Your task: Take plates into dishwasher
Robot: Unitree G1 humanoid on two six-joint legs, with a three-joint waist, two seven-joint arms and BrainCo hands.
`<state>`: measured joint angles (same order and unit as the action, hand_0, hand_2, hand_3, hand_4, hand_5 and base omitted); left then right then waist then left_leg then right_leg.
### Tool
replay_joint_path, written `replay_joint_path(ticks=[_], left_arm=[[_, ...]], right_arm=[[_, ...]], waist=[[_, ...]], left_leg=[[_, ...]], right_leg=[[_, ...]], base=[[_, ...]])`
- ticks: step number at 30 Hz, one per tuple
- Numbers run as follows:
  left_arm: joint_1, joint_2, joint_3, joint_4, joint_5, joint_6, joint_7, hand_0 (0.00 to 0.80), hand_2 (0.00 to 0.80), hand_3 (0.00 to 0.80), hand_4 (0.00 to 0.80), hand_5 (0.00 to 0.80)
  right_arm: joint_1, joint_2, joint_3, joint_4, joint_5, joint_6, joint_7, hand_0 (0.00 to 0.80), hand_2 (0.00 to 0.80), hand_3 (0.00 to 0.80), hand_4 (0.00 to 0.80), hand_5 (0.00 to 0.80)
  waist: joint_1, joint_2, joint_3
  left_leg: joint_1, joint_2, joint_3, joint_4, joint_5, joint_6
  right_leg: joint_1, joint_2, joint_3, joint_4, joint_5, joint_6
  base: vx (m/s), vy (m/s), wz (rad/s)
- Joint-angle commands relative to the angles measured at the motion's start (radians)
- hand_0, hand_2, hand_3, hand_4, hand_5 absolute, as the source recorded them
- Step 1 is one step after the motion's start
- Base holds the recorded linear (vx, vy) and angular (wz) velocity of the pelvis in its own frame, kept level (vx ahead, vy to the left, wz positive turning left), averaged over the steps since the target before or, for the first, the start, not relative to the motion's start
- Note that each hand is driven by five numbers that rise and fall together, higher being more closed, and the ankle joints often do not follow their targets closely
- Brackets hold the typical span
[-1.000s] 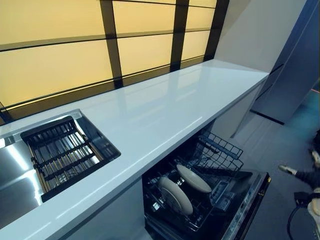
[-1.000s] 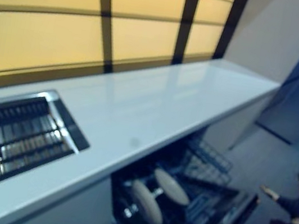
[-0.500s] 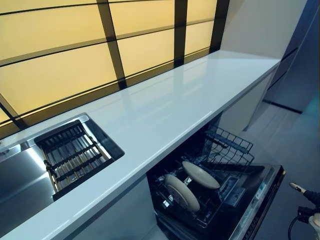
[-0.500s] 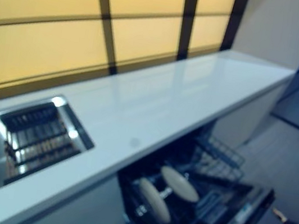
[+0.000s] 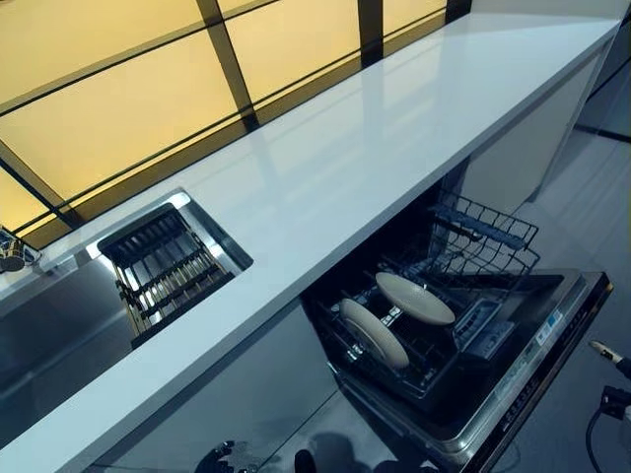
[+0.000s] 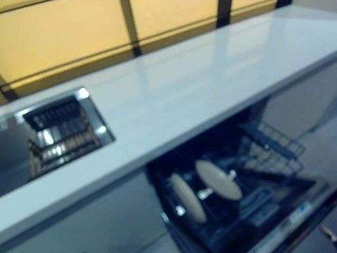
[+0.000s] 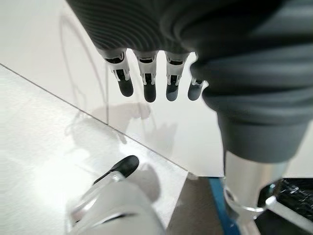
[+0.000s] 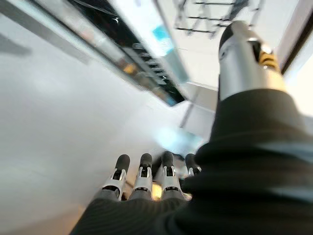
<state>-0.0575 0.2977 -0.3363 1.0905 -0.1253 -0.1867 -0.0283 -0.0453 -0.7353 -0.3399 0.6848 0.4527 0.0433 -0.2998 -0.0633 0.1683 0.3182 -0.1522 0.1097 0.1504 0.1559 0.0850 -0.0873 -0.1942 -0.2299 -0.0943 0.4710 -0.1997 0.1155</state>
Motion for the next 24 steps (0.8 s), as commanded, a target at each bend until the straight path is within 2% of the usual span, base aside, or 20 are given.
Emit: replay_joint_path(ticks=[1,7,10,14,18,24], left_arm=[[-0.018,-0.017,-0.025,-0.002,-0.044,-0.054,0.025,0.000,0.000,0.000,0.000,0.000],[-0.039,-0.027,-0.060,-0.031,-0.072,-0.087,0.033,0.000,0.000,0.000,0.000,0.000],[-0.044,-0.028,-0.068,-0.057,-0.084,-0.082,0.031,0.000,0.000,0.000,0.000,0.000],[-0.039,-0.037,-0.092,-0.092,-0.084,-0.068,0.030,0.000,0.000,0.000,0.000,0.000],[-0.025,-0.042,-0.106,-0.099,-0.080,-0.066,0.032,0.000,0.000,0.000,0.000,0.000],[-0.019,-0.047,-0.114,-0.097,-0.074,-0.065,0.036,0.000,0.000,0.000,0.000,0.000]], right_arm=[[-0.061,-0.018,0.027,0.059,0.074,-0.072,0.007,0.000,0.000,0.000,0.000,0.000],[-0.117,-0.012,0.044,0.256,0.115,-0.151,0.027,0.000,0.000,0.000,0.000,0.000],[-0.134,-0.019,0.043,0.289,0.161,-0.148,0.044,0.000,0.000,0.000,0.000,0.000],[-0.136,0.000,0.033,0.342,0.289,-0.105,0.201,0.000,0.000,0.000,0.000,0.000],[-0.130,0.043,0.058,0.381,0.326,-0.069,0.383,0.000,0.000,0.000,0.000,0.000],[-0.149,0.099,0.114,0.422,0.329,-0.084,0.501,0.000,0.000,0.000,0.000,0.000]], waist=[[0.016,0.012,0.008],[0.025,0.059,0.037],[0.028,0.071,0.045],[0.028,0.093,0.053],[0.033,0.108,0.053],[0.049,0.125,0.045]], left_leg=[[-0.058,0.052,-0.079,-0.048,0.100,-0.054],[-0.083,0.041,-0.069,-0.057,0.121,-0.053],[-0.089,0.035,-0.067,-0.057,0.127,-0.054],[-0.092,0.030,-0.058,-0.066,0.141,-0.058],[-0.084,0.034,-0.047,-0.094,0.162,-0.061],[-0.071,0.043,-0.037,-0.121,0.180,-0.063]], right_leg=[[-0.007,0.009,-0.041,0.119,-0.040,-0.080],[-0.043,-0.004,-0.031,0.159,-0.051,-0.079],[-0.047,-0.011,-0.029,0.167,-0.054,-0.079],[-0.041,-0.020,-0.029,0.170,-0.058,-0.080],[-0.022,-0.019,-0.033,0.157,-0.057,-0.081],[0.002,-0.017,-0.044,0.150,-0.064,-0.082]], base=[[-0.040,0.054,-0.04],[-0.040,0.050,-0.03],[-0.013,0.044,-0.04],[0.039,0.044,0.02],[0.059,0.022,0.01],[0.077,0.008,-0.01]])
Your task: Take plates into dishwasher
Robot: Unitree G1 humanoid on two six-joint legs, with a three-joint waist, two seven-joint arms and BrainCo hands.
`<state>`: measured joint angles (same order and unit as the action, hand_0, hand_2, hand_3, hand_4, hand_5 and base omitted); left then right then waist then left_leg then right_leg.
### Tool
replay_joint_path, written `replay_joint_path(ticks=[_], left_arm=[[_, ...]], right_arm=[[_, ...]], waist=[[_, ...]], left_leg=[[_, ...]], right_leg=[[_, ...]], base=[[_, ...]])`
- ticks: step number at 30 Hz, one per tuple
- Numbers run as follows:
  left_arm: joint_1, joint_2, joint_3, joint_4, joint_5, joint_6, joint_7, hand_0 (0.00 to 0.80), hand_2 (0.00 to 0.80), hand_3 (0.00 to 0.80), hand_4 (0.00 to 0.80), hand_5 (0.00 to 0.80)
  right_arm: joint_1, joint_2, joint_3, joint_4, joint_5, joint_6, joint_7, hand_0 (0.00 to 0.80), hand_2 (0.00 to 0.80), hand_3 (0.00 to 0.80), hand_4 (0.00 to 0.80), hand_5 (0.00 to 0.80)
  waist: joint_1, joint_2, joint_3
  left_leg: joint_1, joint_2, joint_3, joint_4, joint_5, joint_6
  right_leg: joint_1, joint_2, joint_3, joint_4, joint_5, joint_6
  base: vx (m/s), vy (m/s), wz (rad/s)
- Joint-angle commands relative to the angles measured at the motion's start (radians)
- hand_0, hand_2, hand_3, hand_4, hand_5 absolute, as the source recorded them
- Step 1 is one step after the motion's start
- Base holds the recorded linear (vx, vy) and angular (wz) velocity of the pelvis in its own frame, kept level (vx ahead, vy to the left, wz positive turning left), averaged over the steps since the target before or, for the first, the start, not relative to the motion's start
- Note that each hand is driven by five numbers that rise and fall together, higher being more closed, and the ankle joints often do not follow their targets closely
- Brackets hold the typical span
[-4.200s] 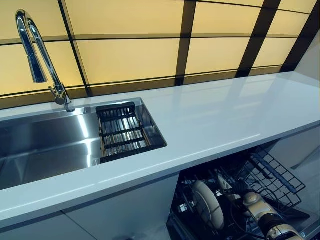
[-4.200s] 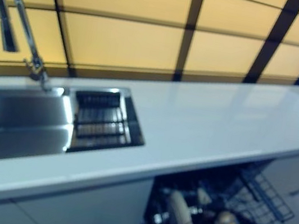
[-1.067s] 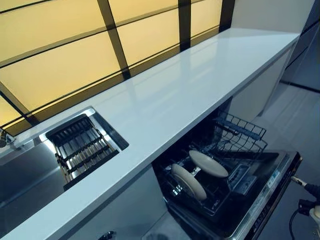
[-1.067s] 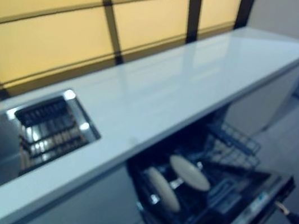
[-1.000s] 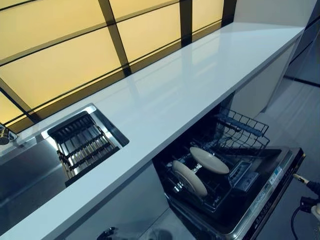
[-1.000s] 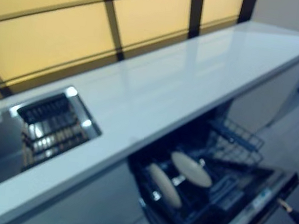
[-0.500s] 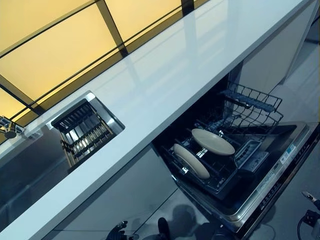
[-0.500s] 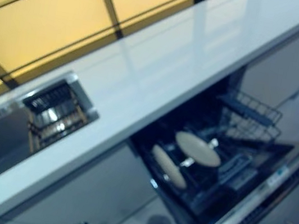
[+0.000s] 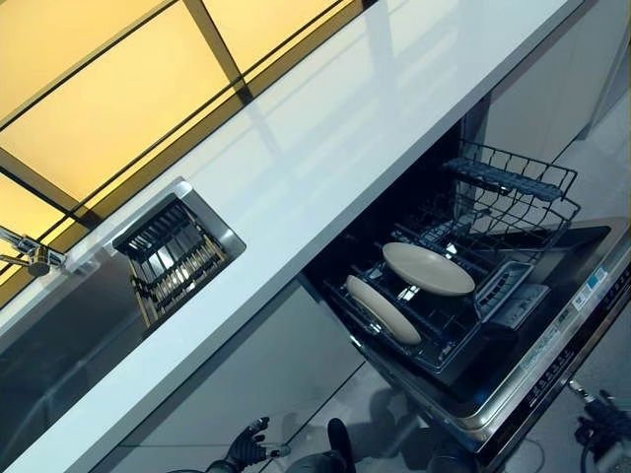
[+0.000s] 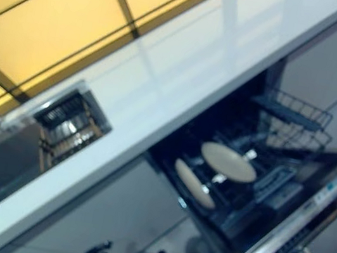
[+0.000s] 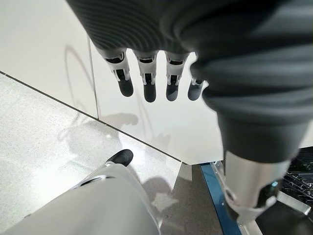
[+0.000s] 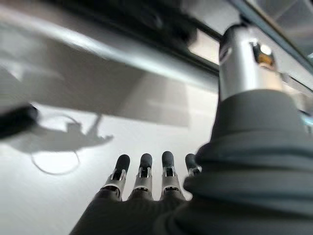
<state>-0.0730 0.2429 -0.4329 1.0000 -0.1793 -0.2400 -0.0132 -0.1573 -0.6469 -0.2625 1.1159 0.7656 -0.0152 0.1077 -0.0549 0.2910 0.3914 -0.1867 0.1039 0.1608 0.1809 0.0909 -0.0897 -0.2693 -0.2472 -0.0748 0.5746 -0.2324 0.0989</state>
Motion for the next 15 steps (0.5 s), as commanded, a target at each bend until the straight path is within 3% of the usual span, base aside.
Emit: replay_joint_path(ticks=[1,15], left_arm=[[0.000,0.006,-0.022,-0.009,-0.017,-0.007,0.013,0.000,0.000,0.000,0.000,0.000],[0.054,-0.040,-0.086,-0.019,0.000,0.009,0.003,0.000,0.000,0.000,0.000,0.000]], right_arm=[[-0.046,0.029,0.054,-0.012,0.046,-0.004,0.116,0.000,0.000,0.000,0.000,0.000],[-0.052,0.119,0.128,-0.036,0.122,0.037,0.173,0.000,0.000,0.000,0.000,0.000]], waist=[[0.045,0.007,-0.030],[0.067,0.047,-0.051]], left_leg=[[-0.030,0.048,-0.048,-0.146,0.174,-0.060],[0.012,0.028,-0.059,-0.143,0.190,-0.061]], right_leg=[[0.086,-0.001,-0.068,0.047,-0.033,-0.066],[0.149,-0.029,-0.109,0.062,-0.041,-0.076]], base=[[0.086,0.026,0.00],[0.093,0.049,0.03]])
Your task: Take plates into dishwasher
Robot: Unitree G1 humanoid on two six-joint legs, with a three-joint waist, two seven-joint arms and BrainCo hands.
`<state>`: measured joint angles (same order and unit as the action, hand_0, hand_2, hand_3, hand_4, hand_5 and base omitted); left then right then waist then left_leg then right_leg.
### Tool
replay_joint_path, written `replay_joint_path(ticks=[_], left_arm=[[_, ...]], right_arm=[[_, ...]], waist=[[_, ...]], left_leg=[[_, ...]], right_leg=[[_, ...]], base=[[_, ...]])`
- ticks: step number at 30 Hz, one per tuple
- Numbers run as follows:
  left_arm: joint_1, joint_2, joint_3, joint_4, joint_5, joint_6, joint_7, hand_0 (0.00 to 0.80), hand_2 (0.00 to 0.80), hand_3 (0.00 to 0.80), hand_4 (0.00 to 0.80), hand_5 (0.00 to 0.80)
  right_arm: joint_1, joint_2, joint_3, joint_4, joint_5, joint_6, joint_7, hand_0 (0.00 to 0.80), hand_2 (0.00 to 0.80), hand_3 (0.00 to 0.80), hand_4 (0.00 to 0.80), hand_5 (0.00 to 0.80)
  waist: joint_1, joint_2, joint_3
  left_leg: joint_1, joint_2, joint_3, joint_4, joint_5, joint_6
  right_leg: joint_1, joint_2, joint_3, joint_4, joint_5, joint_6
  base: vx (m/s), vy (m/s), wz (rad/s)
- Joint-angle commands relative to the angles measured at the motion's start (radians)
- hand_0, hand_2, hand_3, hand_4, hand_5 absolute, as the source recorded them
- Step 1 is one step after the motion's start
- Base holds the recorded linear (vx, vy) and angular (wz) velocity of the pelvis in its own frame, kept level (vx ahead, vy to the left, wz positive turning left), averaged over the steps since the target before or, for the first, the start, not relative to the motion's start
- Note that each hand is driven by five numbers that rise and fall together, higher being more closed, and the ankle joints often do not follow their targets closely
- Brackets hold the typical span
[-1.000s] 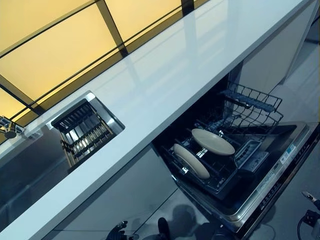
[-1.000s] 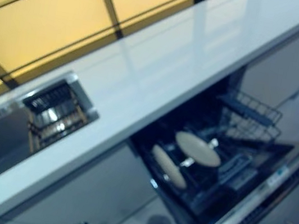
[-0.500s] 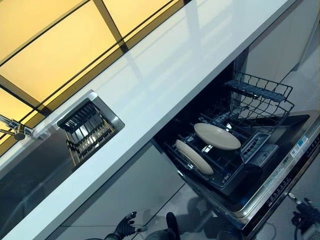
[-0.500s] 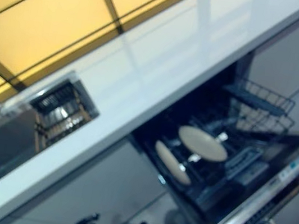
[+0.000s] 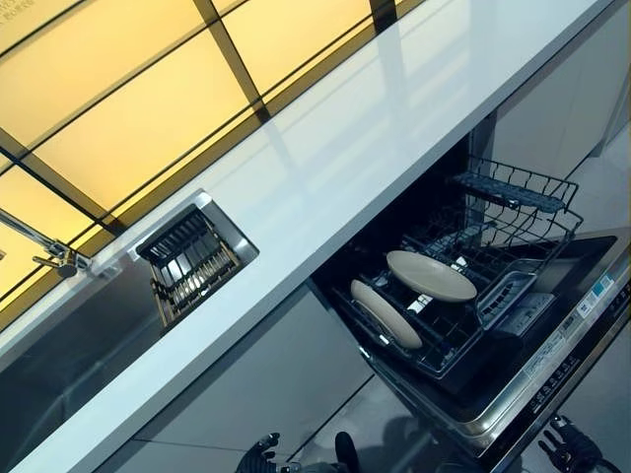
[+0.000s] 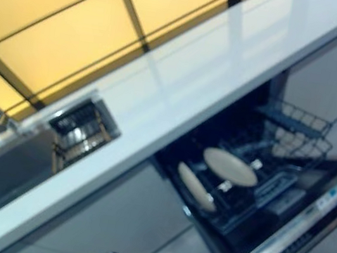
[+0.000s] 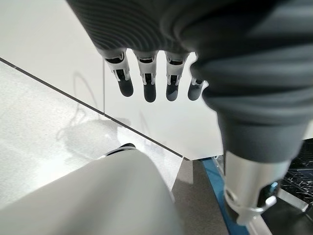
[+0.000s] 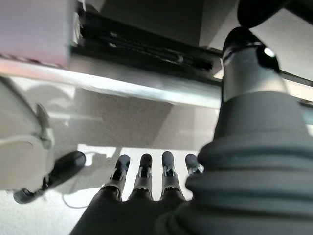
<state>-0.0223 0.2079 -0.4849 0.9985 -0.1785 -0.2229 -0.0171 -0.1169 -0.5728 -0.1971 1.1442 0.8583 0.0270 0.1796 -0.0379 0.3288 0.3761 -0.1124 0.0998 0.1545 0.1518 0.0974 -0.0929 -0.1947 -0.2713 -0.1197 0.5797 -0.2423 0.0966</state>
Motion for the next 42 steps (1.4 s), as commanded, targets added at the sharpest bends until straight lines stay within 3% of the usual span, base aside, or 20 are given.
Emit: replay_joint_path(ticks=[1,18,31,42], left_arm=[[0.008,-0.009,-0.037,-0.018,0.000,-0.007,0.010,0.000,0.000,0.000,0.000,0.000],[0.058,-0.029,-0.052,-0.016,0.027,-0.018,0.010,0.000,0.000,0.000,0.000,0.000],[0.054,-0.040,-0.051,0.009,0.037,-0.023,0.008,0.000,0.000,0.000,0.000,0.000],[0.045,-0.033,-0.035,0.016,0.054,-0.005,-0.002,0.000,0.000,0.000,0.000,0.000]], right_arm=[[-0.091,0.050,0.067,-0.070,0.030,-0.009,0.096,0.000,0.000,0.000,0.000,0.000],[-0.068,0.109,0.157,-0.301,0.019,-0.093,0.155,0.000,0.000,0.000,0.000,0.000],[-0.087,0.136,0.241,-0.448,-0.022,-0.068,0.127,0.000,0.000,0.000,0.000,0.000],[-0.129,0.165,0.320,-0.473,-0.070,-0.030,0.088,0.000,0.000,0.000,0.000,0.000]], waist=[[0.051,0.012,-0.037],[0.047,0.021,-0.028],[0.049,0.010,-0.024],[0.074,-0.011,-0.030]], left_leg=[[-0.060,0.030,-0.053,-0.115,0.185,-0.058],[-0.026,0.019,-0.046,-0.135,0.204,-0.062],[-0.017,0.016,-0.034,-0.138,0.214,-0.062],[-0.006,0.012,-0.029,-0.139,0.208,-0.055]], right_leg=[[0.077,-0.006,-0.066,0.057,-0.031,-0.074],[0.099,-0.005,-0.090,0.056,-0.019,-0.077],[0.117,-0.007,-0.106,0.026,0.007,-0.075],[0.149,-0.020,-0.133,-0.024,0.040,-0.061]], base=[[0.052,0.031,0.05],[0.026,0.016,0.03],[0.002,0.001,0.00],[0.003,0.001,0.00]])
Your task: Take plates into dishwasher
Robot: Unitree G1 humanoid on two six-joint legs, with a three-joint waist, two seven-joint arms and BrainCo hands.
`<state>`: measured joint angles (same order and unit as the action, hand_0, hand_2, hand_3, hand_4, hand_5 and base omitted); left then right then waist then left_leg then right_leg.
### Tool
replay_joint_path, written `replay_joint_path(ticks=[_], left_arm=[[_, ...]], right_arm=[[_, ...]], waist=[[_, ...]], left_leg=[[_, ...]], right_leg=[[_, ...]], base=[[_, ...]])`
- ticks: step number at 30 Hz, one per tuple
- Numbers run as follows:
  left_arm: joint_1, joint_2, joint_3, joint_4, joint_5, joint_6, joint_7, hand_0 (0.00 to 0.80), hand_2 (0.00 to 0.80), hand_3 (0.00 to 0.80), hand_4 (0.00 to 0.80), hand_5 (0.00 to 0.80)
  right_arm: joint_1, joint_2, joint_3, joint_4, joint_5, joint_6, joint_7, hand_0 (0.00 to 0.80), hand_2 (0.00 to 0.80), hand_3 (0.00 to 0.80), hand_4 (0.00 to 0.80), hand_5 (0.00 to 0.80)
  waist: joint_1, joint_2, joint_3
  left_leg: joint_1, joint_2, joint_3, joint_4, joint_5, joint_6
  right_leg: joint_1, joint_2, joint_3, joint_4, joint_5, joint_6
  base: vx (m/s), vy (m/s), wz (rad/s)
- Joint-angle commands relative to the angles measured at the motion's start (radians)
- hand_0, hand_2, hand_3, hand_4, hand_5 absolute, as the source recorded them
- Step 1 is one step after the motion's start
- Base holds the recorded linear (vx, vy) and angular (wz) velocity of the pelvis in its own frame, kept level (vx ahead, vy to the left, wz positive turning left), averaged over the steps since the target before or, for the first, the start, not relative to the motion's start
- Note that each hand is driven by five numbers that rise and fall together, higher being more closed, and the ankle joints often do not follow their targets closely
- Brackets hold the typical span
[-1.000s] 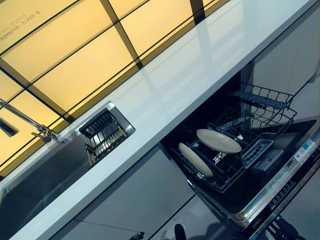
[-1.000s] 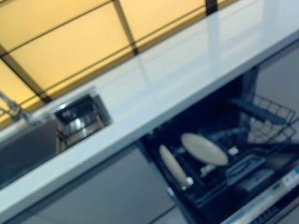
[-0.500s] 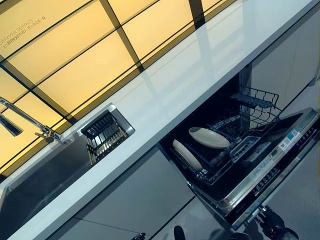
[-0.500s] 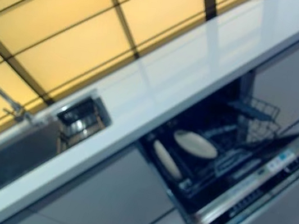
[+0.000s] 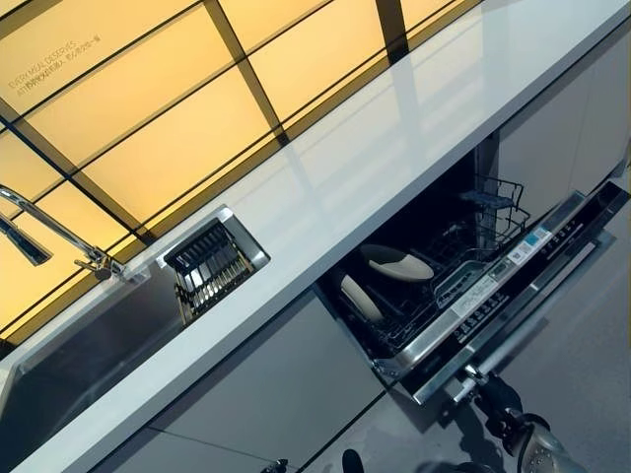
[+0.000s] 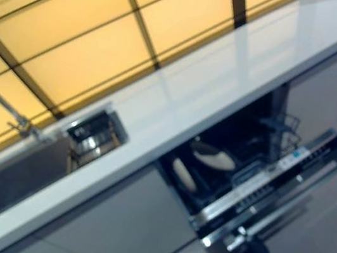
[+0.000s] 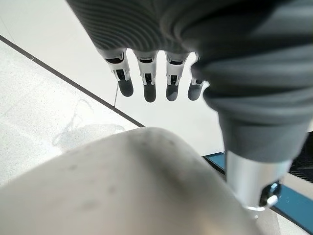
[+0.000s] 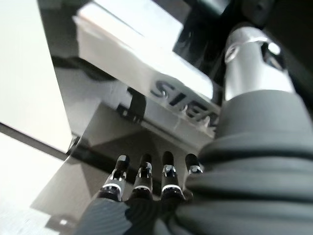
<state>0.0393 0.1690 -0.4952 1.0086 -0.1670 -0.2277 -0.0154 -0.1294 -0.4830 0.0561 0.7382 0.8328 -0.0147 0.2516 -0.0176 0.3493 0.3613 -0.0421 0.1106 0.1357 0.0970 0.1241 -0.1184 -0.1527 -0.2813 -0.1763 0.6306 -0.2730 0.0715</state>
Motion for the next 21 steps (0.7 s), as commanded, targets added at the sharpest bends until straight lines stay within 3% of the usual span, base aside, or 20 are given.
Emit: replay_joint_path(ticks=[1,21], left_arm=[[-0.017,0.006,-0.024,0.006,0.043,0.001,-0.004,0.000,0.000,0.000,0.000,0.000],[-0.009,-0.002,-0.028,0.043,0.062,-0.005,-0.014,0.000,0.000,0.000,0.000,0.000]], right_arm=[[-0.118,0.075,0.067,-0.067,-0.045,0.013,0.017,0.000,0.000,0.000,0.000,0.000],[-0.230,0.110,0.127,-0.012,-0.059,0.048,-0.063,0.000,0.000,0.000,0.000,0.000]], waist=[[0.054,-0.031,-0.015],[0.099,-0.053,-0.049]], left_leg=[[-0.075,0.001,-0.010,-0.085,0.181,-0.029],[-0.044,-0.058,-0.043,-0.079,0.124,-0.003]], right_leg=[[0.108,-0.010,-0.077,-0.076,0.071,-0.036],[0.186,-0.060,-0.103,-0.190,0.122,-0.003]], base=[[0.000,0.000,0.00],[0.052,0.048,0.07]])
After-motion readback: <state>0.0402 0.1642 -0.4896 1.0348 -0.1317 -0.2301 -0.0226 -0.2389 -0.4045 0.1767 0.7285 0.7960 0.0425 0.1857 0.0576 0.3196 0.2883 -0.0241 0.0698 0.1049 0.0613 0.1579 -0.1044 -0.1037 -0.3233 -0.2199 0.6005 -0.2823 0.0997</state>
